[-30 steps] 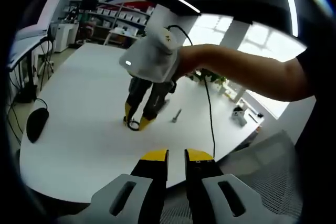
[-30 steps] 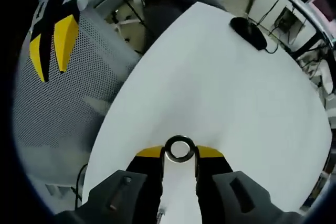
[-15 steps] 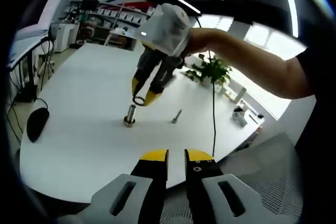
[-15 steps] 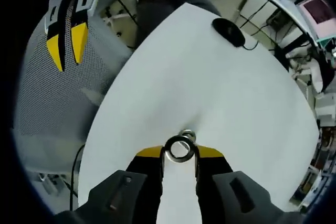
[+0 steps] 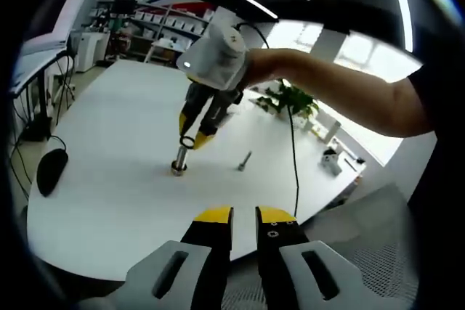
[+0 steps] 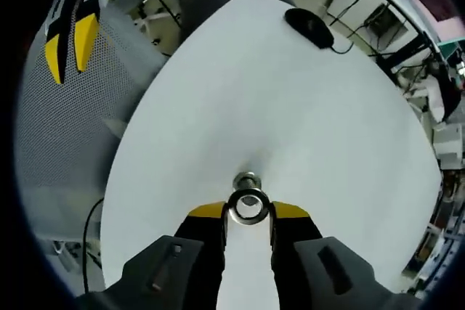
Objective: Place the washer onto the threaded stud by aligning its center hole with the stud, sliding it down to the base, and recovering from edge contact or off-axis alignment until the washer reaches the visible bottom stop.
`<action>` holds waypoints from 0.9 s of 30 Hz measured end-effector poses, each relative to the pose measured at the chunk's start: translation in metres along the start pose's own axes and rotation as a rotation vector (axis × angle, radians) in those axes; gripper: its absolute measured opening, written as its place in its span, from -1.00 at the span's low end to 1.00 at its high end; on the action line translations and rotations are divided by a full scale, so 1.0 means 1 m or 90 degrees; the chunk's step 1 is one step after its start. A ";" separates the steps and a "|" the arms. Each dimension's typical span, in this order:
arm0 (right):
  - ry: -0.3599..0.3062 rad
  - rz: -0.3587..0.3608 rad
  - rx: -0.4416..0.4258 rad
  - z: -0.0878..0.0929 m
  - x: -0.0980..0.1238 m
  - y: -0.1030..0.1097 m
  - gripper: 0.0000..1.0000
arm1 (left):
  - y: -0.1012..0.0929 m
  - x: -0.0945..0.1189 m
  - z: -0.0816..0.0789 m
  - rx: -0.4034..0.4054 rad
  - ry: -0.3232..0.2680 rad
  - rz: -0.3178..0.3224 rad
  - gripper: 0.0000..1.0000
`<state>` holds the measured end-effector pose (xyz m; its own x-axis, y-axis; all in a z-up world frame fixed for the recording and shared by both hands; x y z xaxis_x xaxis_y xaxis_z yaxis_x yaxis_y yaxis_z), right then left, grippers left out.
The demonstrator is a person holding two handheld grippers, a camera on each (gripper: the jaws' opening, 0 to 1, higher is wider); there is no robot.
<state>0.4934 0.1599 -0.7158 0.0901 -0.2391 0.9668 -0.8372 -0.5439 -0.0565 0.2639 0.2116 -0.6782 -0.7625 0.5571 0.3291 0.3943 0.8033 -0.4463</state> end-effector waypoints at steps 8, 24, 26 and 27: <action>0.009 -0.007 -0.004 0.001 -0.011 -0.001 -0.53 | 0.001 0.000 0.000 0.001 0.000 -0.001 -0.81; 0.048 -0.039 0.004 0.005 -0.047 -0.001 -0.54 | 0.003 0.001 0.001 0.004 0.003 -0.009 -0.81; 0.047 -0.043 0.003 0.005 -0.051 -0.002 -0.54 | 0.003 0.001 0.001 0.002 0.002 -0.007 -0.81; 0.045 -0.046 0.004 0.004 -0.052 -0.002 -0.54 | 0.003 0.001 0.001 0.000 0.004 -0.008 -0.81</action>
<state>0.4926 0.1698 -0.7673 0.1117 -0.1413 0.9836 -0.8269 -0.5622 0.0132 0.2640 0.2142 -0.6796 -0.7644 0.5480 0.3397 0.3844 0.8104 -0.4422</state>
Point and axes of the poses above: the point that each gripper's makers call its tool centre point, and the gripper's own axes: x roughly backward along the fingers, y roughly to its left, z roughly out of its underside, the point moved 8 cm from there along x, roughly backward along the fingers, and after that the axes turned 7 degrees about -y, right-handed, at the moved point
